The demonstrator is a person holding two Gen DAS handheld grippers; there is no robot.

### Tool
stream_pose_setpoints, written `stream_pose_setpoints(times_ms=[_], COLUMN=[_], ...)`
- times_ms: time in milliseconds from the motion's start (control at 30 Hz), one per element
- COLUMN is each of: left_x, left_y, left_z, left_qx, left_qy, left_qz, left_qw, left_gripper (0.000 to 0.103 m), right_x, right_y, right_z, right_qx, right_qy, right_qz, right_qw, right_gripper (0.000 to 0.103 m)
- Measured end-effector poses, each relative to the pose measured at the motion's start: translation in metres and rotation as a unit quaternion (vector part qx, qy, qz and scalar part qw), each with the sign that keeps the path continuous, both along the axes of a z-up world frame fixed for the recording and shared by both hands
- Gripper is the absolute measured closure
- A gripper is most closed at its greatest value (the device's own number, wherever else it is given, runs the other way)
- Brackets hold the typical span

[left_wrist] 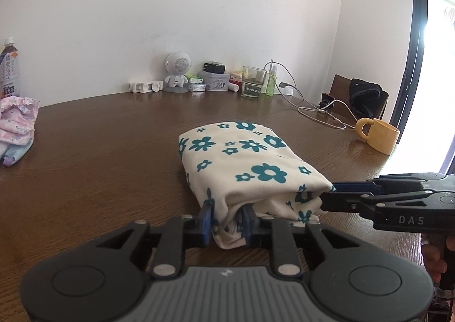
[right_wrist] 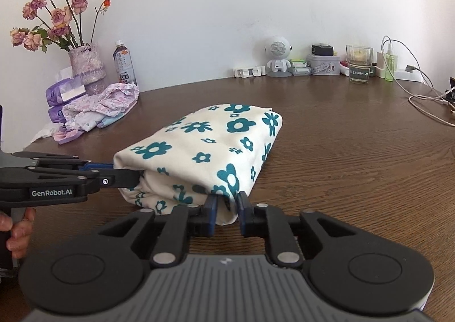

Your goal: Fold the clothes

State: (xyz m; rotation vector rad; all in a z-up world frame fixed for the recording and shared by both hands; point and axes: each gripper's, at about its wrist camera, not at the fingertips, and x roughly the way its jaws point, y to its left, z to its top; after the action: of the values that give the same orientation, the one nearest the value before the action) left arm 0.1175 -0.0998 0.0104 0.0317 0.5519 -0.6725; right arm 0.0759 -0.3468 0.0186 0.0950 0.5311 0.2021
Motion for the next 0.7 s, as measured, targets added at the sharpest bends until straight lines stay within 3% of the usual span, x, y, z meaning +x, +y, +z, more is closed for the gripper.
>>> stream_pose_setpoints(times_ms=[67, 233, 367, 433, 500, 533, 633, 700], left_x=[-0.002, -0.007, -0.003, 0.004, 0.008, 0.009, 0.012, 0.013], left_y=[0.003, -0.003, -0.021, -0.023, -0.021, -0.020, -0.014, -0.007], left_z=[0.002, 0.006, 0.001, -0.002, -0.003, -0.003, -0.005, -0.005], left_qx=[-0.009, 0.000, 0.053, 0.052, 0.044, 0.044, 0.028, 0.008], left_qy=[0.000, -0.013, -0.019, -0.006, 0.007, 0.010, 0.021, 0.030], left_qz=[-0.007, -0.030, -0.031, -0.021, -0.015, -0.013, 0.002, 0.009], left_qw=[0.9999, 0.9995, 0.9980, 0.9984, 0.9989, 0.9989, 0.9994, 0.9995], left_gripper=[0.064, 0.050, 0.049, 0.049, 0.054, 0.065, 0.083, 0.084], right_x=[-0.005, 0.002, 0.014, 0.020, 0.026, 0.027, 0.029, 0.028], right_y=[0.002, 0.012, 0.024, 0.028, 0.029, 0.029, 0.031, 0.030], right_z=[0.005, 0.004, 0.000, -0.001, -0.002, -0.002, -0.005, -0.006], right_qx=[-0.003, -0.019, -0.045, -0.059, -0.058, -0.054, -0.051, -0.049], right_qy=[-0.009, 0.002, 0.007, 0.008, 0.011, 0.014, 0.016, 0.014], right_qz=[0.010, 0.031, 0.027, 0.012, 0.000, 0.000, 0.004, -0.004], right_qw=[1.000, 0.999, 0.999, 0.998, 0.998, 0.998, 0.999, 0.999], right_gripper=[0.063, 0.051, 0.044, 0.044, 0.045, 0.049, 0.067, 0.079])
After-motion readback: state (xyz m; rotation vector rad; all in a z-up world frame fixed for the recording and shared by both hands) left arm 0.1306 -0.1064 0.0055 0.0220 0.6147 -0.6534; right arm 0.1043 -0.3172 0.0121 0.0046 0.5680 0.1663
